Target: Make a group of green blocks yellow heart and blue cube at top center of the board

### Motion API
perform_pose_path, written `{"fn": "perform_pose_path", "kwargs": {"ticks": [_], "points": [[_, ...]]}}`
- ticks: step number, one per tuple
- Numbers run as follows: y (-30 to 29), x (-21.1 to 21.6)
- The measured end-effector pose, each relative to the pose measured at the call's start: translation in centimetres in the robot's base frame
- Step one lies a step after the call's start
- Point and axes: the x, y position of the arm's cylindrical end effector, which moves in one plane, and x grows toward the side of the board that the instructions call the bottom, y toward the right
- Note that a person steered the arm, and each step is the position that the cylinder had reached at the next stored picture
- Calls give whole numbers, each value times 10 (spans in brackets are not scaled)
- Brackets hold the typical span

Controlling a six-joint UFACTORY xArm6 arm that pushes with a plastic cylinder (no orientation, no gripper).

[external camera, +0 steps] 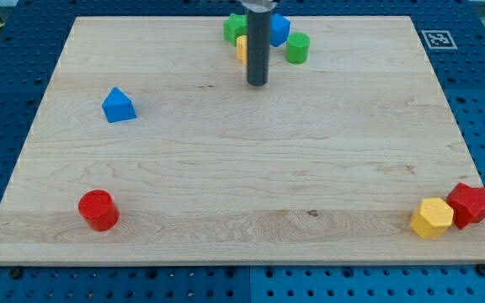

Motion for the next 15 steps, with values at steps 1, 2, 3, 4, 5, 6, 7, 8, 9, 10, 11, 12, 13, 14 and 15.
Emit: {"fn": "perform_pose_path", "kwargs": {"ticks": [1, 2, 3, 4, 5, 6, 7, 8, 9, 10, 11, 12, 13, 14, 15], "points": [[-5, -37], [-8, -51], [-8, -40], [25, -5], [103, 9], [151, -11], [115, -50], [83, -69], [63, -69], [60, -69], [77, -68], [97, -45], [66, -32], [40, -48], [40, -49]]}}
